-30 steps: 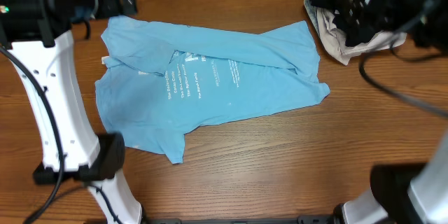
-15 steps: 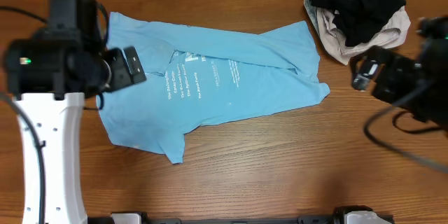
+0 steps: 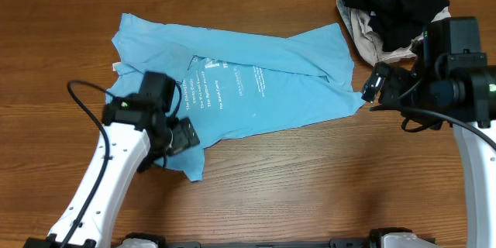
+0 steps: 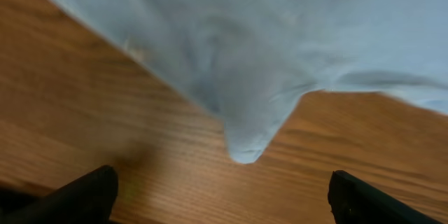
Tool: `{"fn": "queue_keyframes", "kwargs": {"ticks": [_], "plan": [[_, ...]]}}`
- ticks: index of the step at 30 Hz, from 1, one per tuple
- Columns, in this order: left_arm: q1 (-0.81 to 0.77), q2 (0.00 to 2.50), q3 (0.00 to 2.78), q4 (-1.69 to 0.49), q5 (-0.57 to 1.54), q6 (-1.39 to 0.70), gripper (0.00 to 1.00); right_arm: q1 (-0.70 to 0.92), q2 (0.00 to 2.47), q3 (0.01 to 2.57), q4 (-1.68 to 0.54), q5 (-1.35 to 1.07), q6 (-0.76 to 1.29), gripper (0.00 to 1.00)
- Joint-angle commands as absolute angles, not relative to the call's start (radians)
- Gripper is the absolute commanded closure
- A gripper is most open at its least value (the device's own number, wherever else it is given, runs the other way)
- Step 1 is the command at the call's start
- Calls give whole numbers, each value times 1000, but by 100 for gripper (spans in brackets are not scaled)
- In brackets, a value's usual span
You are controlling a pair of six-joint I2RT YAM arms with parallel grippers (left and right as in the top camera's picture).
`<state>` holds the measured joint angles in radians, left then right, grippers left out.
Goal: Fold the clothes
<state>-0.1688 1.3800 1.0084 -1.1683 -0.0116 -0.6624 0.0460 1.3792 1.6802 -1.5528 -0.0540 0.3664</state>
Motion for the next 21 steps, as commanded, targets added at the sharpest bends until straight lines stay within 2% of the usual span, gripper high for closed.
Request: {"fn": "queue_keyframes", "kwargs": {"ticks": [1, 9, 13, 21], "plan": [[-171, 1361, 948, -1145, -16, -712, 5, 46, 1362, 1660, -1533, -62, 375, 0], [-164, 1361, 788, -1028, -33, -757, 9, 46, 1384, 1594, -1498, -76, 375, 0], [-152, 1361, 727, -941, -36, -740, 2, 46, 1390, 1520, -1453, -86, 374, 0], [-150, 1361, 672, -807, -41, -598, 0, 46, 1392, 1393, -1356, -118, 375, 0]]}}
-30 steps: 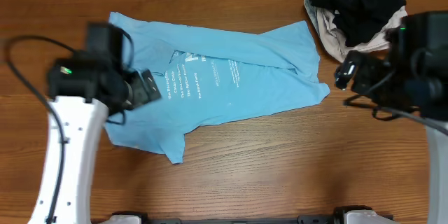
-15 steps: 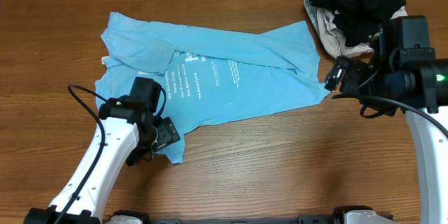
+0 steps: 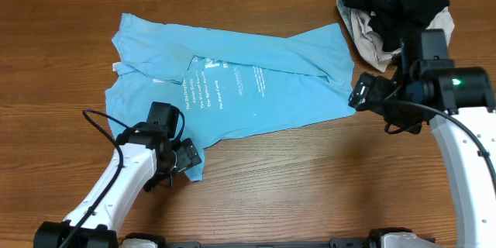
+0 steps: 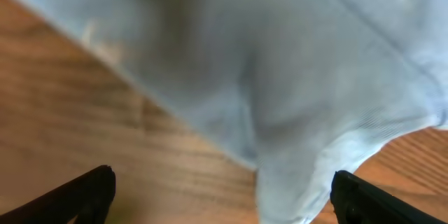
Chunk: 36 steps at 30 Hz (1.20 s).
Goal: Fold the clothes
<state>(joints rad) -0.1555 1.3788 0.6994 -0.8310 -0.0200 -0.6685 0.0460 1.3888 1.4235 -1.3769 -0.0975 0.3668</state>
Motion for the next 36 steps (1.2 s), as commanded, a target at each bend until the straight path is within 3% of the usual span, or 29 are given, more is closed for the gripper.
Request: {"fn": "queue_keyframes", "kwargs": {"ticks": [1, 6, 10, 16, 27, 36], "plan": [[-150, 1361, 664, -795, -41, -598, 3, 46, 1393, 1384, -1348, -126, 375, 0], [-150, 1361, 620, -763, -41, -599, 31, 46, 1393, 1360, -1316, -136, 375, 0], [-151, 1361, 594, -757, -75, -598, 43, 46, 1394, 1359, -1261, -137, 375, 0], [-150, 1361, 591, -687, -235, -601, 71, 46, 1394, 1359, -1227, -137, 375, 0], [-150, 1367, 591, -666, -190, -617, 96, 46, 1394, 1359, -1219, -137, 376, 0], [-150, 1367, 591, -640, -189, -617, 96, 46, 1394, 1359, -1209, -144, 398, 0]]}}
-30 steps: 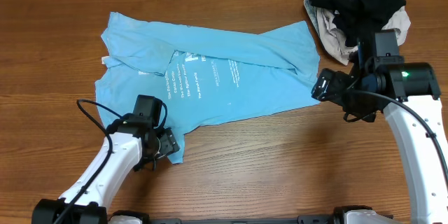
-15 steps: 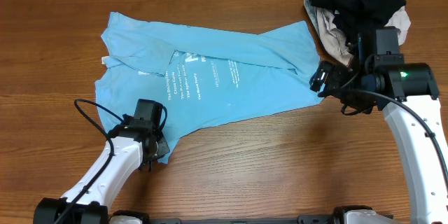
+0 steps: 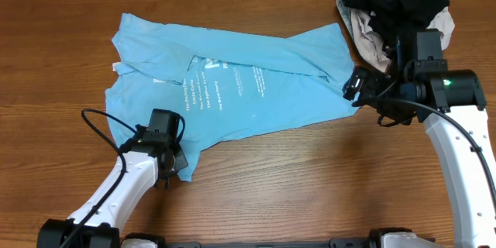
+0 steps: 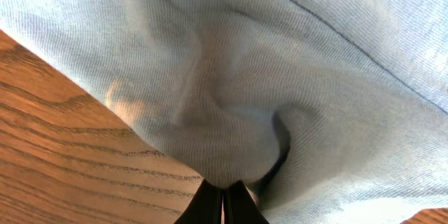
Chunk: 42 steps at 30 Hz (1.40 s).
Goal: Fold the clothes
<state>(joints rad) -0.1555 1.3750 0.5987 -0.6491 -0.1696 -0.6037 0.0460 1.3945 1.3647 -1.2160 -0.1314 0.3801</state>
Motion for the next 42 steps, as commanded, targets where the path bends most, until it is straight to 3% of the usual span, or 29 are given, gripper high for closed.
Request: {"fn": "queue_keyframes", "kwargs": {"ticks": [1, 18, 29, 42], "plan": [[-150, 1367, 591, -634, -189, -617, 96, 46, 1394, 1359, -1209, -144, 398, 0], [-150, 1367, 592, -588, -179, -612, 96, 46, 1394, 1359, -1218, -151, 397, 0], [-150, 1367, 647, -844, -135, -598, 96, 46, 1403, 1330, -1246, -151, 389, 0], [-106, 1367, 871, -989, -128, -547, 96, 46, 1409, 1145, -1136, -151, 391, 0]]}}
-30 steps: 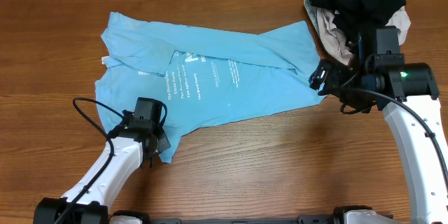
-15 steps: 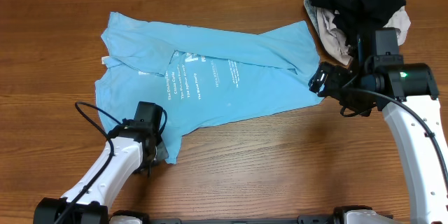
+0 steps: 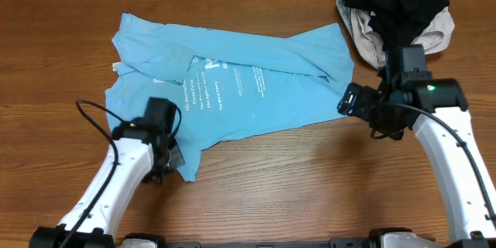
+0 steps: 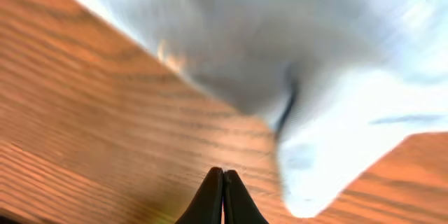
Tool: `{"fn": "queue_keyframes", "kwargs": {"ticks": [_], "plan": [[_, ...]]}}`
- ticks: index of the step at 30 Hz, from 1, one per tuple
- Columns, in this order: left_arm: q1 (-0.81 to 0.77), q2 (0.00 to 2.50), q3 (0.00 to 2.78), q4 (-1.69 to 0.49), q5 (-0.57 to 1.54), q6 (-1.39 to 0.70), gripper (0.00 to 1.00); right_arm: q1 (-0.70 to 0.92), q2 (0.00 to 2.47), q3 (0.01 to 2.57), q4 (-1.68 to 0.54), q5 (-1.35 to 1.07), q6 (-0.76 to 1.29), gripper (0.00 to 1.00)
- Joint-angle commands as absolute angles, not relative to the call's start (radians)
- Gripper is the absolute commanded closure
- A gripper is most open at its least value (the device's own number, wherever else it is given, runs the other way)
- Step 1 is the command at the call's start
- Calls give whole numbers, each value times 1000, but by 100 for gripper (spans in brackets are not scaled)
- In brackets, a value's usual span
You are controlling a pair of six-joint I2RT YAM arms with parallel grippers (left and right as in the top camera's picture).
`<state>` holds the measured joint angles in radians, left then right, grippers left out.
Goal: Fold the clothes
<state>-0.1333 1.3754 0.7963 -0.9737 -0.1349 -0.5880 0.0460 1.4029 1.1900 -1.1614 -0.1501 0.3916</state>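
A light blue T-shirt with white print lies spread on the wooden table, its lower left flap hanging toward the front. My left gripper sits at that flap's left edge. In the blurred left wrist view the left gripper is shut, tips pressed together over bare wood. The shirt cloth lies ahead and to the right, not between them. My right gripper is at the shirt's right lower corner; its jaws cannot be made out.
A pile of black and beige clothes lies at the back right corner, just behind the right arm. Bare wood of the table runs along the front. A black cable loops off the left arm.
The left gripper was shut with bunched cloth at its tips; now its shut tips are over bare wood, the cloth ahead of them. The right gripper has moved slightly left onto the shirt's corner.
The left gripper was open above the shirt's lower left flap, then open closer over it, then shut at a fold of the flap, and now shut with no cloth between its tips. The right gripper moved step by step leftward to the shirt's right corner.
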Motion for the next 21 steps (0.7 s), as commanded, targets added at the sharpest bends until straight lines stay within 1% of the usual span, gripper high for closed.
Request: {"fn": "queue_keyframes", "kwargs": {"ticks": [1, 3, 4, 5, 6, 7, 8, 10, 16, 21], "plan": [[-100, 1367, 886, -994, -125, -538, 96, 46, 1410, 1129, -1122, -152, 391, 0], [-96, 1367, 892, -994, -94, -517, 96, 46, 1410, 1104, -1097, -152, 390, 0], [-96, 1367, 890, -996, -76, -517, 93, 46, 1411, 1095, -1089, -151, 390, 0], [-96, 1369, 884, -997, -63, -518, 78, 46, 1411, 1091, -1083, -152, 390, 0], [-96, 1369, 875, -997, -47, -521, 60, 46, 1411, 1088, -1077, -152, 390, 0], [-96, 1369, 865, -995, -36, -527, 49, 46, 1411, 1086, -1073, -151, 390, 0], [-94, 1369, 852, -995, -31, -540, 44, 46, 1411, 1085, -1070, -152, 390, 0], [-84, 1369, 827, -991, -36, -554, 42, 46, 1411, 1085, -1066, -152, 390, 0], [15, 1370, 719, -881, -32, -551, 42, 46, 1411, 1085, -1057, -152, 390, 0], [97, 1370, 684, -803, -33, -491, 42, 46, 1411, 1085, -1055, -151, 390, 0]]}}
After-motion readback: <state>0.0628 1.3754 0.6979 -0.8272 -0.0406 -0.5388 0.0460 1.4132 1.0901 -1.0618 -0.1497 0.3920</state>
